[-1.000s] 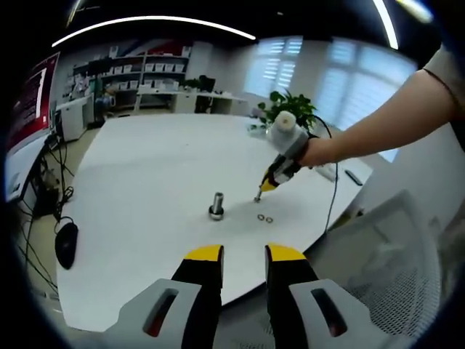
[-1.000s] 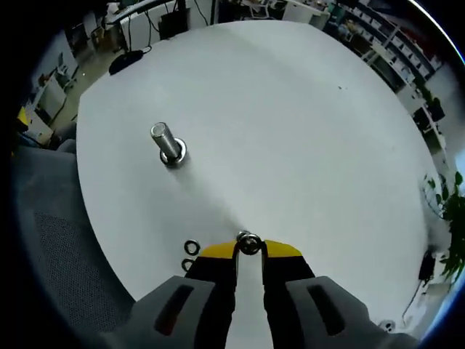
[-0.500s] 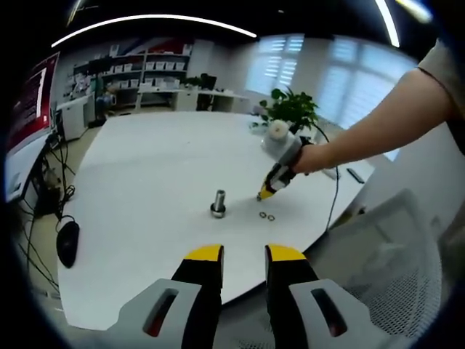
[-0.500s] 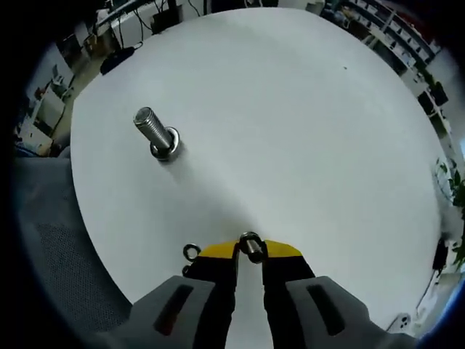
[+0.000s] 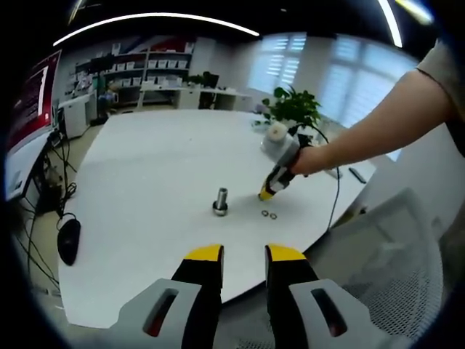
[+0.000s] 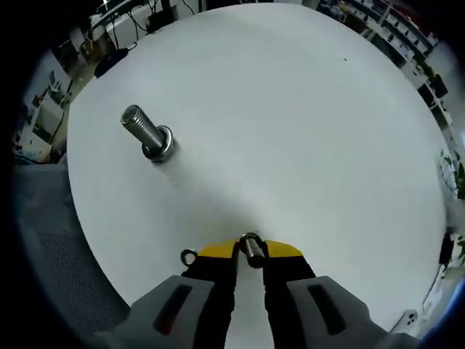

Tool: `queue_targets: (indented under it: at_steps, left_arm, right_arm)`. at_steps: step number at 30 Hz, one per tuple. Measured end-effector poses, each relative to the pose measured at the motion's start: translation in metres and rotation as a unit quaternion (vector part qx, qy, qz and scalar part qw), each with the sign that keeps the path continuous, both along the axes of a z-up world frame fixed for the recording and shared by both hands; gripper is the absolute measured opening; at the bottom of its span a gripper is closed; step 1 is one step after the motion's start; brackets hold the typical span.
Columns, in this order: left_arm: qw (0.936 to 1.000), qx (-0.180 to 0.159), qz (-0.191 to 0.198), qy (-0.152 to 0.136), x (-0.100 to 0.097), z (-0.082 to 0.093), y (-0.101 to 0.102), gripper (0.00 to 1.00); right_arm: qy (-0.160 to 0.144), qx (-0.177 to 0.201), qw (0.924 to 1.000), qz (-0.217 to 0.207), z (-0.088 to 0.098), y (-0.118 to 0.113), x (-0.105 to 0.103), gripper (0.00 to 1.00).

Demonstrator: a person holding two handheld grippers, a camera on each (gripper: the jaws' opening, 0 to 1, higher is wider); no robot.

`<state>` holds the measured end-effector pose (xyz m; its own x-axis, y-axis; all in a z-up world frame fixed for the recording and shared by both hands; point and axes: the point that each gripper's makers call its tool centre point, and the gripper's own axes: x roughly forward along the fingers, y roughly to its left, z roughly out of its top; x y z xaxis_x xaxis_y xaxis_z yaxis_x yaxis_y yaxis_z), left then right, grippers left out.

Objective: Place the washer onto the threaded stud by aligning its center hole with the stud, sliding it down to the base, and recovering from edge contact or off-axis alignment until the washer reaches the visible bottom stop.

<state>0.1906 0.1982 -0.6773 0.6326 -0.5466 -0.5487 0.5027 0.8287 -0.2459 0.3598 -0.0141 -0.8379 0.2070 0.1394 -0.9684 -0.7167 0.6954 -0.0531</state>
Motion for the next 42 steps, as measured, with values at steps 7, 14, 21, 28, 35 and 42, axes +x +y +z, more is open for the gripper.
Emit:
queue_targets:
  at_steps: [7,14,21,28,35,42]
  left_arm:
    - [1.0000,0.000,-0.003,0.004,-0.001,-0.001,-0.001,0.20]
    - [1.0000,-0.002,-0.005,0.001,-0.001,0.000,-0.002,0.20]
    - [1.0000,-0.002,-0.003,0.000,-0.001,0.000,-0.002,0.20]
    - [1.0000,0.004,-0.003,0.000,-0.001,-0.001,-0.001,0.21]
    - [0.9998,0.011,-0.006,0.014,-0.004,-0.006,-0.002,0.22]
    - [0.9998,0.014,0.004,0.013,-0.002,-0.006,0.002,0.22]
  right_arm:
    - [-0.008,0.007,0.9999,-0.009,0.007,-0.009,-0.009,0.19]
    - [0.002,0.017,0.9995,-0.026,0.009,-0.024,-0.035,0.21]
    - [0.015,0.050,0.9983,-0.025,0.007,-0.004,-0.062,0.24]
    - [0.011,0.046,0.9989,0.007,0.003,0.014,-0.069,0.24]
    - [-0.012,0.024,0.9973,0.068,-0.005,0.016,-0.069,0.22]
    - [-0.012,0.039,0.9964,0.075,-0.006,0.012,-0.074,0.19]
